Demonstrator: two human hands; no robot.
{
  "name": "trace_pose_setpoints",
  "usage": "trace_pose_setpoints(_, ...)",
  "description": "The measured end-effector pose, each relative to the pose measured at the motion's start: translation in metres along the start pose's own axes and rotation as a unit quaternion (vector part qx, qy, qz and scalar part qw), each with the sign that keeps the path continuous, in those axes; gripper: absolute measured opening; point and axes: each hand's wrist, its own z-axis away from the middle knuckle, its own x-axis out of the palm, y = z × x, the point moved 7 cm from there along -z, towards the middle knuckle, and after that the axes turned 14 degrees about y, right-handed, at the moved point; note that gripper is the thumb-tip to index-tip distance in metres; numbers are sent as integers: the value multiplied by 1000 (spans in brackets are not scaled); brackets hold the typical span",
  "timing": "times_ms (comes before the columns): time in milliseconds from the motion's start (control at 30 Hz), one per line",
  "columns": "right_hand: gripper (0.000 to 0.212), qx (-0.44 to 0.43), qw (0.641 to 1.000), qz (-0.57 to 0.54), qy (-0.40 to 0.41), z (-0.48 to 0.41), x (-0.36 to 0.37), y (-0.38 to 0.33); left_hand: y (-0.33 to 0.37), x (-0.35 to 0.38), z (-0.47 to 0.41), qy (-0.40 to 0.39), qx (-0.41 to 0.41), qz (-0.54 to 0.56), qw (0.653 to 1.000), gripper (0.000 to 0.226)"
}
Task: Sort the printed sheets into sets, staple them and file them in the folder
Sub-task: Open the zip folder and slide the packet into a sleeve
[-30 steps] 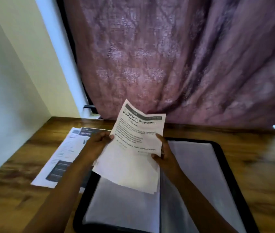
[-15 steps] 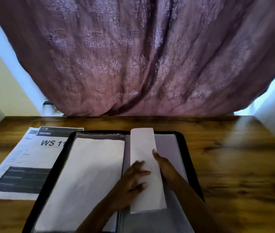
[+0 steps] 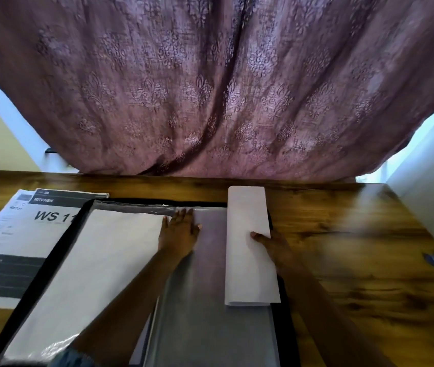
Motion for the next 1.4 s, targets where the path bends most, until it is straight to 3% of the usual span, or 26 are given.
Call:
trace_pose_setpoints(267, 51, 2, 997, 72, -16, -6, 0, 14, 6, -8, 6, 86, -5, -39, 996, 48)
trace_pose_setpoints(400, 46, 0, 998, 62, -25, -6, 1, 14, 0, -17, -7, 138, 20, -11, 990, 44)
trace_pose_setpoints(567, 32, 9, 998, 33, -46, 0, 1, 11, -2, -26, -24, 177, 76, 24, 981, 19)
trace_pose_setpoints(767, 21, 38, 998, -6, -49, -3, -2, 12, -18, -18, -44, 70, 83, 74, 991, 30)
trace_pose_setpoints(833, 14, 52, 997, -33, -41, -6, -4, 8, -16, -19, -49, 32, 90, 123, 988, 20)
trace_pose_setpoints(967, 32, 58, 989, -123, -53, -14, 0, -18, -6, -14, -52, -41, 93, 247, 964, 26)
trace_pose_setpoints(1133, 21, -7, 965, -253, -73, -33, 21, -91, 0, -11, -50, -12, 90, 279, 956, 29)
trace_pose_setpoints(1233, 25, -17, 937, -337, -94, -44, 46, -120, 3, -14, -42, -10, 94, 276, 957, 15)
trace_pose_setpoints(1267, 26, -16, 925, -366, -98, -48, 55, -125, 4, -14, -40, -7, 107, 269, 957, 21)
trace_pose_setpoints(1333, 29, -6, 907, -409, -98, -55, 72, -131, 3, -10, -35, 0, 158, 237, 958, 66)
trace_pose_setpoints(1400, 27, 11, 899, -428, -88, -63, 85, -129, -1, -4, -33, 9, 186, 179, 966, 81)
